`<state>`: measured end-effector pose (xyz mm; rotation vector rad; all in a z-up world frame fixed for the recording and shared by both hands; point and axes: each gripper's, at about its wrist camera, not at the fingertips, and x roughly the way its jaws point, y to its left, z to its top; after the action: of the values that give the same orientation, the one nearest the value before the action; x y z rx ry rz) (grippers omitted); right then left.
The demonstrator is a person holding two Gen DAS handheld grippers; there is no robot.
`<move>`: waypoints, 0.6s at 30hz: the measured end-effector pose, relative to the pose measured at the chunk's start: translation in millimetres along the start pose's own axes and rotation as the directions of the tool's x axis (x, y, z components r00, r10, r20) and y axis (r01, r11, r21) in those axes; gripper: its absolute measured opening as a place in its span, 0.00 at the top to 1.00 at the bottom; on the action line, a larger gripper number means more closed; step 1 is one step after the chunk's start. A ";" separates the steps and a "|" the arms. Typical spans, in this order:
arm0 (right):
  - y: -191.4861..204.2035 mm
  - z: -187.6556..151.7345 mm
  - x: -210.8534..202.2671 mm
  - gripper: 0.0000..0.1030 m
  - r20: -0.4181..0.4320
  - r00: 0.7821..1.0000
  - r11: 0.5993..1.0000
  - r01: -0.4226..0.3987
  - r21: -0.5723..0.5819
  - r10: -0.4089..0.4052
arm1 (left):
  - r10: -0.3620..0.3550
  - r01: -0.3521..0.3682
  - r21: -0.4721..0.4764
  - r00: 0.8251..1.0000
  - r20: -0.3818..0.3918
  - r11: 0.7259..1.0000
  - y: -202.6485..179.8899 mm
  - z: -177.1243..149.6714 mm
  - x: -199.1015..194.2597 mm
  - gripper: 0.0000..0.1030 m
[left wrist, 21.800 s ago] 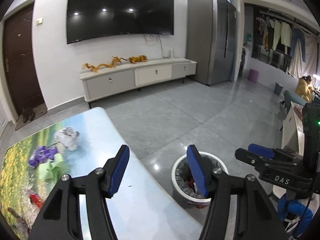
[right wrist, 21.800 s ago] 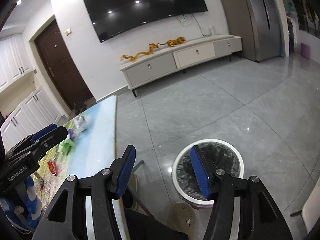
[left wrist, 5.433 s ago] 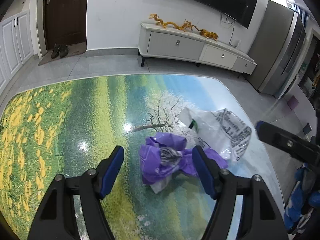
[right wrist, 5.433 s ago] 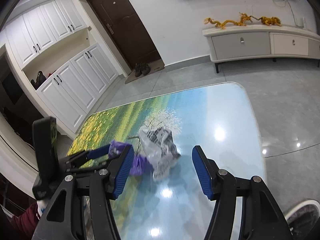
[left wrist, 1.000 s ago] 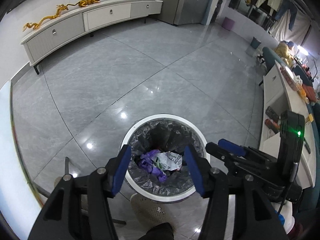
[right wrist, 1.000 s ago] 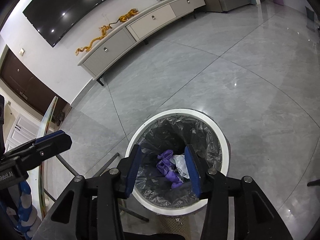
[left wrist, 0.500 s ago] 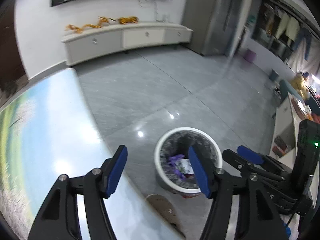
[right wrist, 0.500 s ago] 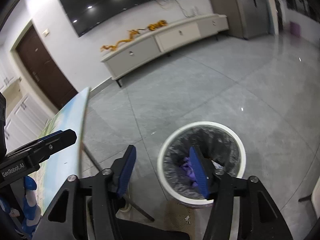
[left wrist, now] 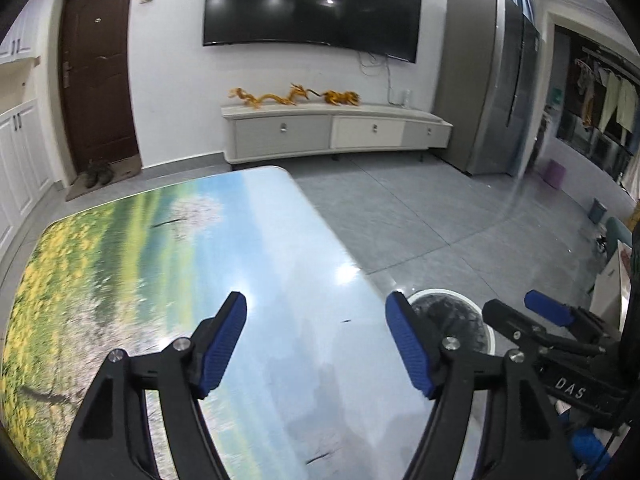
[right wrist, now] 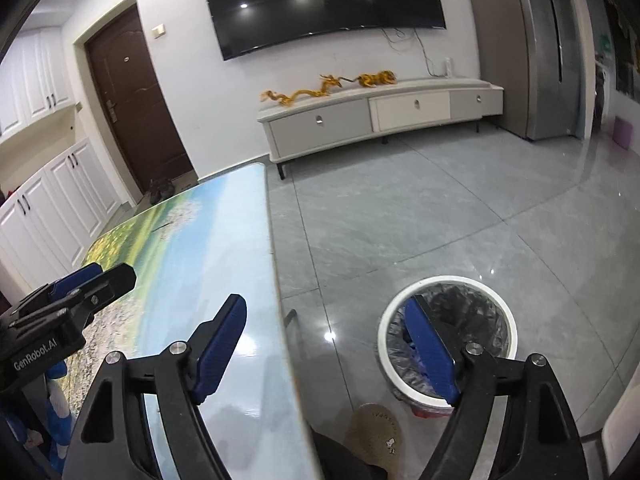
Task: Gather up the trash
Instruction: 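Move both open tools back over the cleared table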
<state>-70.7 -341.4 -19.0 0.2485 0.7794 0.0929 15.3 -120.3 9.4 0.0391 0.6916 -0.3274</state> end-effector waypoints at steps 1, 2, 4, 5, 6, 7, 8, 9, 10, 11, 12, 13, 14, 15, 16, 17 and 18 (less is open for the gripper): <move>3.1 -0.1 -0.9 0.22 0.001 1.000 1.000 -0.002 -0.006 0.002 | 0.009 -0.009 -0.006 1.000 0.004 1.000 4.0 -2.0 -2.6 0.31; 7.4 -0.7 -2.0 0.22 0.003 1.000 1.000 -0.004 -0.013 0.004 | 0.020 -0.020 -0.010 1.000 0.008 1.000 9.1 -2.9 -5.3 0.31; 14.6 -2.4 -5.0 0.20 0.009 1.000 1.000 -0.005 -0.025 0.005 | 0.040 -0.040 -0.010 0.999 0.024 0.999 15.1 -6.2 -12.9 0.31; 15.4 -1.8 -6.2 0.19 0.011 1.000 1.000 -0.004 -0.029 0.005 | 0.050 -0.049 -0.010 0.998 0.030 0.999 16.7 -7.2 -15.9 0.31; 18.6 -2.9 -7.9 0.16 0.015 1.000 0.999 -0.002 -0.035 0.003 | 0.059 -0.059 -0.012 0.998 0.036 0.998 18.5 -8.4 -18.4 0.31; 21.1 -4.8 -9.5 0.14 0.017 1.000 0.999 0.001 -0.042 0.000 | 0.067 -0.066 -0.014 0.997 0.040 0.998 19.4 -9.3 -19.7 0.31; 22.3 -5.8 -10.5 0.14 0.018 1.000 0.999 0.004 -0.046 -0.003 | 0.074 -0.073 -0.018 0.996 0.043 0.997 20.5 -10.3 -21.1 0.29; 23.4 -7.3 -11.2 0.13 0.020 1.000 0.999 0.007 -0.048 -0.006 | 0.079 -0.078 -0.020 0.996 0.045 0.997 19.9 -11.4 -21.3 0.27; 23.8 -8.6 -12.1 0.11 0.023 1.000 0.999 0.010 -0.048 -0.009 | 0.083 -0.082 -0.019 0.995 0.047 0.996 20.0 -12.7 -21.9 0.27; 24.7 -9.5 -12.6 0.11 0.025 1.000 0.999 0.015 -0.046 -0.014 | 0.087 -0.086 -0.018 0.995 0.050 0.996 20.3 -14.1 -22.4 0.26; 24.8 -11.7 -14.2 0.09 0.030 0.999 0.999 0.022 -0.043 -0.021 | 0.091 -0.090 -0.018 0.994 0.052 0.996 20.5 -15.0 -22.9 0.26; 24.2 -12.7 -14.8 0.07 0.034 0.999 0.999 0.027 -0.040 -0.025 | 0.094 -0.094 -0.018 0.994 0.056 0.995 21.1 -15.9 -23.7 0.26; 23.4 -12.8 -15.0 0.06 0.037 0.999 0.999 0.031 -0.038 -0.030 | 0.097 -0.097 -0.018 0.994 0.057 0.995 20.6 -16.8 -24.7 0.26; 23.0 -11.5 -14.5 0.05 0.038 0.999 0.999 0.034 -0.037 -0.033 | 0.102 -0.101 -0.016 0.993 0.058 0.995 19.6 -16.5 -25.0 0.26; 22.5 -11.5 -14.4 0.04 0.039 0.999 0.999 0.039 -0.036 -0.038 | 0.108 -0.107 -0.014 0.992 0.060 0.994 18.9 -16.7 -25.7 0.26; 22.5 -11.3 -14.1 0.03 0.040 0.998 0.998 0.043 -0.034 -0.042 | 0.110 -0.110 -0.010 0.992 0.062 0.994 17.9 -17.0 -25.8 0.26; 22.1 -10.8 -13.6 0.03 0.042 0.998 0.998 0.047 -0.033 -0.046 | 0.111 -0.111 -0.007 0.992 0.064 0.994 17.5 -17.7 -25.3 0.26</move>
<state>-87.8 -320.4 -11.5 0.2000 0.7413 0.0569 -8.5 -94.0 10.4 0.0630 0.6235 -0.2195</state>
